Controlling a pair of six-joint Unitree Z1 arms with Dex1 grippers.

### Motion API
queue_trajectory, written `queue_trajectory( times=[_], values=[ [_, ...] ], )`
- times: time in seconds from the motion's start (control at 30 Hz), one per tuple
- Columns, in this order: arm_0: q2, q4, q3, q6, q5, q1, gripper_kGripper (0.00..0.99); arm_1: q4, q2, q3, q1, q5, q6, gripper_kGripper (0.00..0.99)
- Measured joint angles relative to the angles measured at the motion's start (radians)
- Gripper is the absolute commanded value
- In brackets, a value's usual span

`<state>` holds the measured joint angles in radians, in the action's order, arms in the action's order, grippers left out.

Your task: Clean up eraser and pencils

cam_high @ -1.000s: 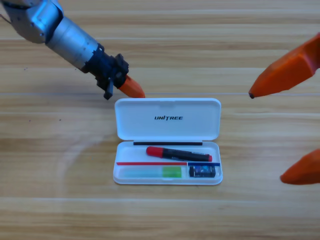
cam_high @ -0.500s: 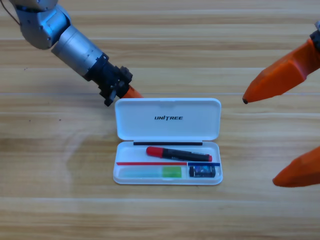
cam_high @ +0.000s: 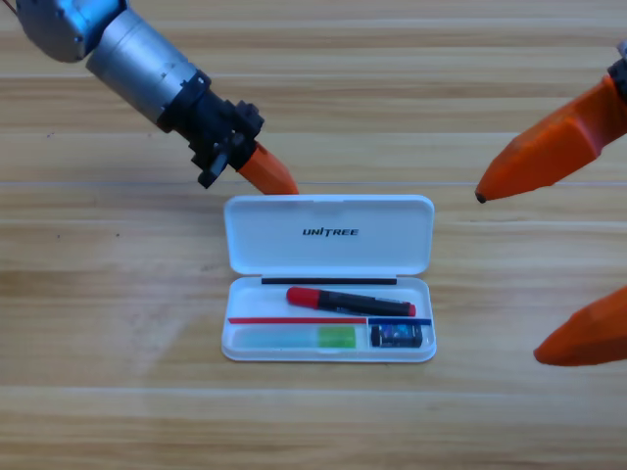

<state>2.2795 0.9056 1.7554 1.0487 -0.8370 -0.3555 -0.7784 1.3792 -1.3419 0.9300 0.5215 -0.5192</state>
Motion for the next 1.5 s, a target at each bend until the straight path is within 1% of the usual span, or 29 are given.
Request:
queue_trajectory(
  times=[0.67, 0.83, 1.03, 1.17, 1.3, 1.5],
  values=[
    [-0.042, 0.0, -0.101, 0.011, -0.001, -0.035, 0.0, 0.0, 0.002, 0.0, 0.0, 0.0, 0.002, 0.93],
    [-0.043, 0.0, -0.123, 0.058, 0.0, -0.05, 0.0, 0.0, 0.002, 0.0, 0.0, 0.0, 0.002, 0.93],
    [-0.043, 0.0, -0.159, 0.085, 0.032, -0.073, 0.0, 0.0, 0.002, 0.0, 0.0, 0.0, 0.004, 0.93],
    [-0.045, -0.001, -0.208, 0.108, 0.046, -0.085, 0.0, 0.0, 0.002, 0.0, 0.0, 0.0, 0.005, 0.93],
    [-0.085, -0.037, -0.293, 0.11, 0.082, -0.092, 0.0, 0.0, 0.002, 0.0, 0.0, 0.001, 0.005, 0.93],
    [-0.144, -0.072, -0.331, 0.11, 0.128, -0.104, 0.0, 0.0, 0.002, 0.0, 0.0, 0.001, 0.005, 0.93]
  ],
)
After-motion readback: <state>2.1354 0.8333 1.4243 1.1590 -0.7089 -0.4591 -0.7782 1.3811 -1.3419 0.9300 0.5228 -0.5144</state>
